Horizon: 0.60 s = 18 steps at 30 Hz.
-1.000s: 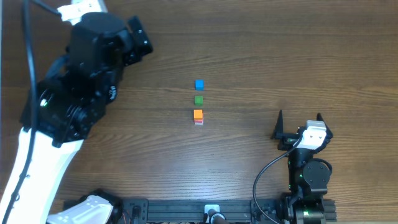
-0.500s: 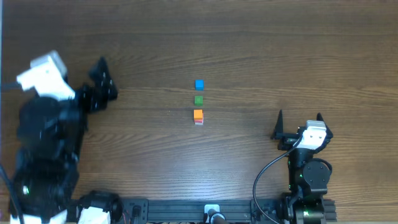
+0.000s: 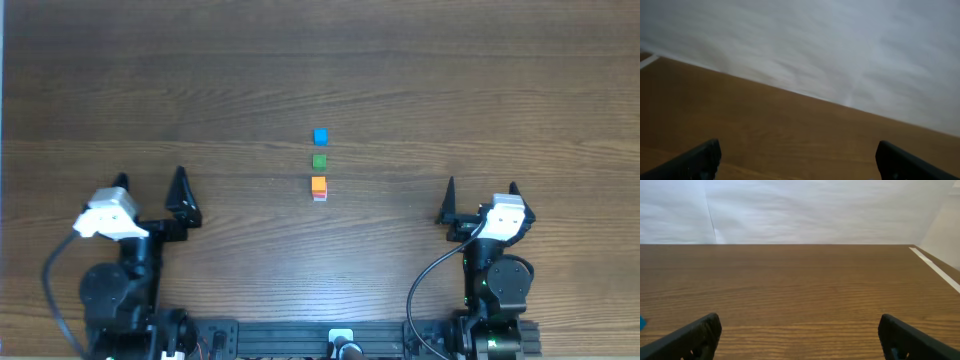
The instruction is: Stack Cubes
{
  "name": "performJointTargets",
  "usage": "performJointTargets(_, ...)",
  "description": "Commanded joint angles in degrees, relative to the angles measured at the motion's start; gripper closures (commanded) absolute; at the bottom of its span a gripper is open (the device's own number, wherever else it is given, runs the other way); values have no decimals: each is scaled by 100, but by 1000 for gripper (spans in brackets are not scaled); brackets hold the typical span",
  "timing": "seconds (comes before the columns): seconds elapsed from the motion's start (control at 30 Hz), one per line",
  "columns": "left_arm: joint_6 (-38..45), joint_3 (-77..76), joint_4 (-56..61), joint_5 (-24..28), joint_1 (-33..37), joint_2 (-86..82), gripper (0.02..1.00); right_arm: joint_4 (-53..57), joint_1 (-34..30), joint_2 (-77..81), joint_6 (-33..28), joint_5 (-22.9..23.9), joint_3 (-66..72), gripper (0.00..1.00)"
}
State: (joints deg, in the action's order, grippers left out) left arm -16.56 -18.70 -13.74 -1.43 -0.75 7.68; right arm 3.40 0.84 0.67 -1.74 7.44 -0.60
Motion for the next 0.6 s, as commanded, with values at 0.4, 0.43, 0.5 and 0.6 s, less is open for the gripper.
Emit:
performJointTargets(0.4,997,1471,625,608,31,-750,20,20,33,-35,-7,-52,31,7)
performJointTargets(0.43,997,1502,638,608,31,-750,20,20,33,-35,-7,-52,31,9)
performJointTargets(0.5,994,1587,702,608,31,-750,20,20,33,-35,-7,-52,31,9)
performJointTargets(0.6,994,1790,868,605,28,-750,20,20,33,-35,-7,-52,31,9)
